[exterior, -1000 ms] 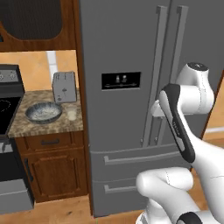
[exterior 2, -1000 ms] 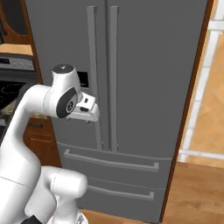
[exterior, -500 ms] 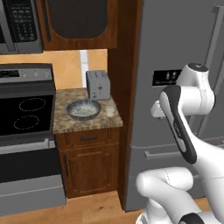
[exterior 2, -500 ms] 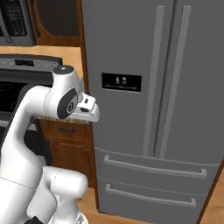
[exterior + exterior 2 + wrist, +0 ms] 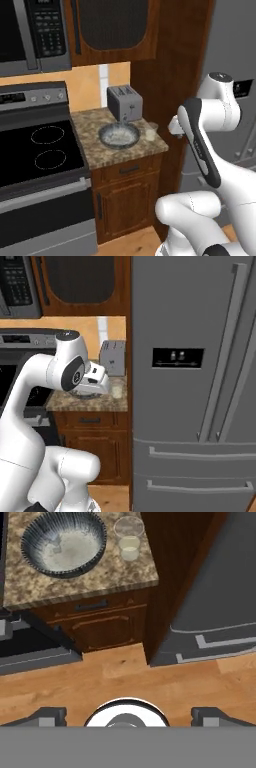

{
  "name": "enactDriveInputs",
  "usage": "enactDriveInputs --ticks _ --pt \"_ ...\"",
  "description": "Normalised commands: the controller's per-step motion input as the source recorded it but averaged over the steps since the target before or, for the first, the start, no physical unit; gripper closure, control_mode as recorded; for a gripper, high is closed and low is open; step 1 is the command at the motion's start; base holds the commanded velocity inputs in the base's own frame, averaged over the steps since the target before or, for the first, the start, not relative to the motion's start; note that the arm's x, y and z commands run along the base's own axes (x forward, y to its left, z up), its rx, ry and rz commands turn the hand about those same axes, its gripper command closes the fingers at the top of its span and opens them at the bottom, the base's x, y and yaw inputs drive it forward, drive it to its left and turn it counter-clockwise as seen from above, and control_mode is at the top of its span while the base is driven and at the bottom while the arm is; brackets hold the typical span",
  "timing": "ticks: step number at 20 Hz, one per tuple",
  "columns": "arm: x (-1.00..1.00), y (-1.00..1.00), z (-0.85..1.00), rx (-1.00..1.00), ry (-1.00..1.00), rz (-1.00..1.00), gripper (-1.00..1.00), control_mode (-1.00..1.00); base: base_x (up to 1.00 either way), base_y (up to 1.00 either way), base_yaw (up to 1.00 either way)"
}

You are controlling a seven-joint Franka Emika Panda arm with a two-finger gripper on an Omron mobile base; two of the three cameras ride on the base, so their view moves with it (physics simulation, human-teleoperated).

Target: Grab a lemon wedge from the fridge and one ice cube from the ice bowl, and put them in the glass of lemonade.

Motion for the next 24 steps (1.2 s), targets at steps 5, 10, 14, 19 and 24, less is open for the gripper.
enactDriveInputs --ticks 5,10,14,19,24 --pt "0.0 0.0 0.0 0.0 0.0 0.0 -1.0 1.0 0.52 0.71 -0.43" --pt "0.0 0.0 0.0 0.0 0.0 0.0 -1.0 1.0 0.5 0.64 -0.42" --pt "0.0 0.0 0.0 0.0 0.0 0.0 -1.0 1.0 0.53 0.7 -0.42" --pt "0.0 0.0 0.0 0.0 0.0 0.0 -1.0 1.0 0.55 0.78 -0.43" --pt "0.0 0.0 0.0 0.0 0.0 0.0 -1.0 1.0 0.35 0.75 -0.36"
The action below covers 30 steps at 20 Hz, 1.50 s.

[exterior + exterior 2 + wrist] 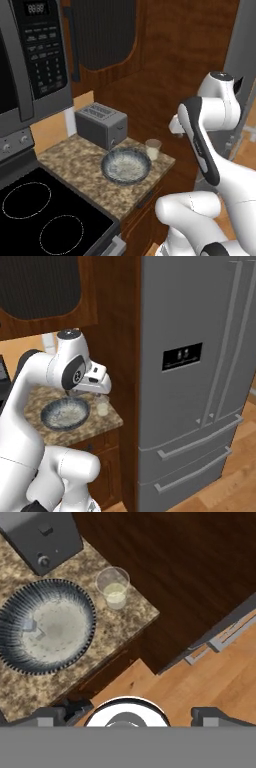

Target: Grab a lemon wedge from the fridge and one ice cube from the ice bowl, and put them in the glass of lemonade.

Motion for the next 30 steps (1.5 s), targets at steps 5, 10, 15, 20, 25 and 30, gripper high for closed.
enactDriveInputs --ticks 5,10,15,20,25,30 --pt "0.0 0.0 0.0 0.0 0.0 0.0 -1.0 -1.0 0.06 0.29 -0.09" --pt "0.0 0.19 -0.1 0.0 0.02 0.01 -1.0 -1.0 0.0 0.0 0.0" --pt "0.02 0.64 -0.27 0.0 0.04 0.02 -1.0 -1.0 0.0 0.0 0.0" --pt "0.11 0.88 -0.4 0.0 0.09 0.01 -1.0 -1.0 0.0 0.0 0.0" --pt "0.3 0.67 -0.31 0.01 0.16 0.06 -1.0 -1.0 0.0 0.0 0.0" --pt "0.5 0.5 -0.34 0.09 0.15 0.16 -1.0 -1.0 0.0 0.0 0.0"
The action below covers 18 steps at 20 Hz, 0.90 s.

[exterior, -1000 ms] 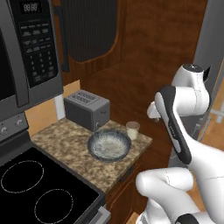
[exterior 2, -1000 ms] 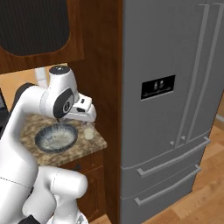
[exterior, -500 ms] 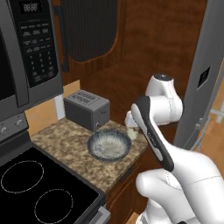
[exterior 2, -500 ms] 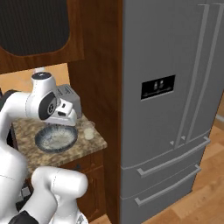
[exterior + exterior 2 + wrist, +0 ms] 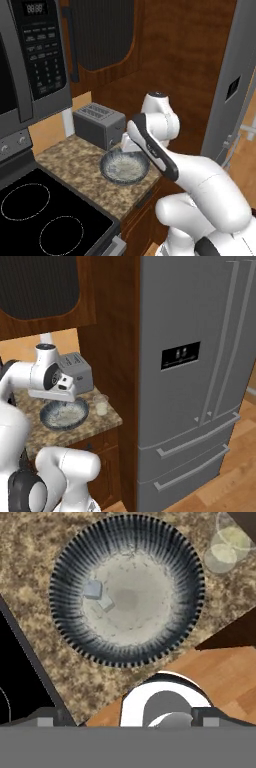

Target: Grab a lemon wedge from the fridge and one ice cube from the ice bowl, and put them in the glass of lemonade.

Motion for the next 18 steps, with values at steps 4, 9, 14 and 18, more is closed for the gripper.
enactDriveInputs --ticks 4,9,14,18 --pt "0.29 0.3 -0.51 0.02 0.07 0.26 -1.0 -1.0 0.0 0.0 0.0" --pt "0.08 0.06 -0.54 0.01 0.0 0.15 -1.0 -1.0 0.0 0.0 0.0" --pt "0.01 0.11 -0.41 0.16 0.0 -0.08 -1.0 -1.0 0.0 0.0 0.0" --pt "0.19 0.2 -0.3 0.18 0.0 -0.13 -1.0 -1.0 0.0 0.0 0.0"
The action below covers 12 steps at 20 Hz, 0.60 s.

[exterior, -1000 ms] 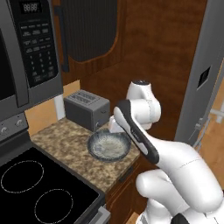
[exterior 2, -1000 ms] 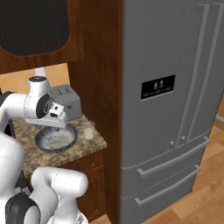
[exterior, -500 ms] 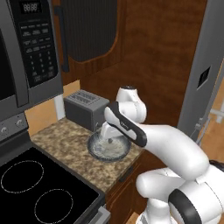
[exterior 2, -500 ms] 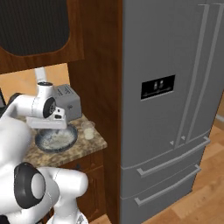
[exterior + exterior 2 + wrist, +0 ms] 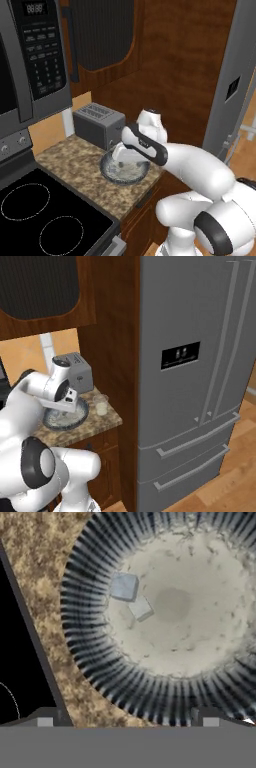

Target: Grab a lemon wedge from the fridge and one ice cube from the ice bowl, and put them in the glass of lemonade.

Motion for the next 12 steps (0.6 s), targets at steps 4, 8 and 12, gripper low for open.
enactDriveInputs --ticks 4,8,12 --pt "0.52 0.04 -0.21 0.04 0.0 -0.06 -1.0 -1.0 0.0 0.0 0.0" --pt "0.63 0.24 -0.32 0.0 0.0 -0.02 -1.0 -1.0 0.0 0.0 0.0" --pt "0.56 0.56 -0.31 0.0 0.0 -0.09 -1.0 -1.0 0.0 0.0 0.0"
